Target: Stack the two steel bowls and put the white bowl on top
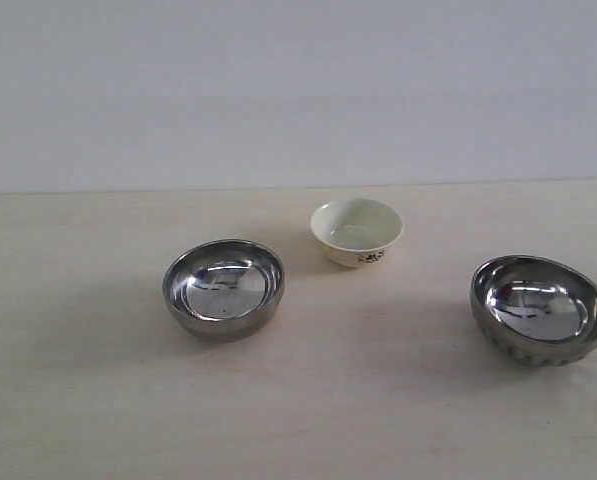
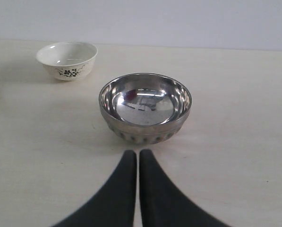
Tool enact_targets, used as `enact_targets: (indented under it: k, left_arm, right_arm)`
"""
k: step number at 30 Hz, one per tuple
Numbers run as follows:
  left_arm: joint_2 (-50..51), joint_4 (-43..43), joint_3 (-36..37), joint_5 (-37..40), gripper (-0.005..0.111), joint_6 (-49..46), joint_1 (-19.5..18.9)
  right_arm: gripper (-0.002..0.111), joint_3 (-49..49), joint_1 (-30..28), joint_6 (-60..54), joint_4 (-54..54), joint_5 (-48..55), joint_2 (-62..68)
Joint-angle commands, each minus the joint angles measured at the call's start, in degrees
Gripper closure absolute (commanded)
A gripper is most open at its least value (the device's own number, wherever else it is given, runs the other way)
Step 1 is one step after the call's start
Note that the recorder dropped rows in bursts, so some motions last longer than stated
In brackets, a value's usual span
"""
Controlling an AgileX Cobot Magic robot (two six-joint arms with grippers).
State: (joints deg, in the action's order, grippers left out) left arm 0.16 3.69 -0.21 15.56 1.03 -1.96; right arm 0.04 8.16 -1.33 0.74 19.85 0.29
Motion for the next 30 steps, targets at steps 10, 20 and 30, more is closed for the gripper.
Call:
enact_targets:
  k: [10,20,30]
  left_arm:
    - [-0.2,1.2,0.2,-27.3,0.103,3.1,-0.2]
    - [-0.2,1.3,0.2,-47.3,0.103,28.4,-0.2]
    - [15.6,2.4,-15.2,-25.7,0.103,29.9,-0.2]
  right_arm:
    - [0.108,0.0,-0.2,-0.1,0.0,-0.3,-0.3]
    - [0.108,0.0,-0.2,-0.1,0.0,-0.3,-0.3]
    - [0.108,0.0,-0.2,-0.1,0.0,-0.3,-0.3]
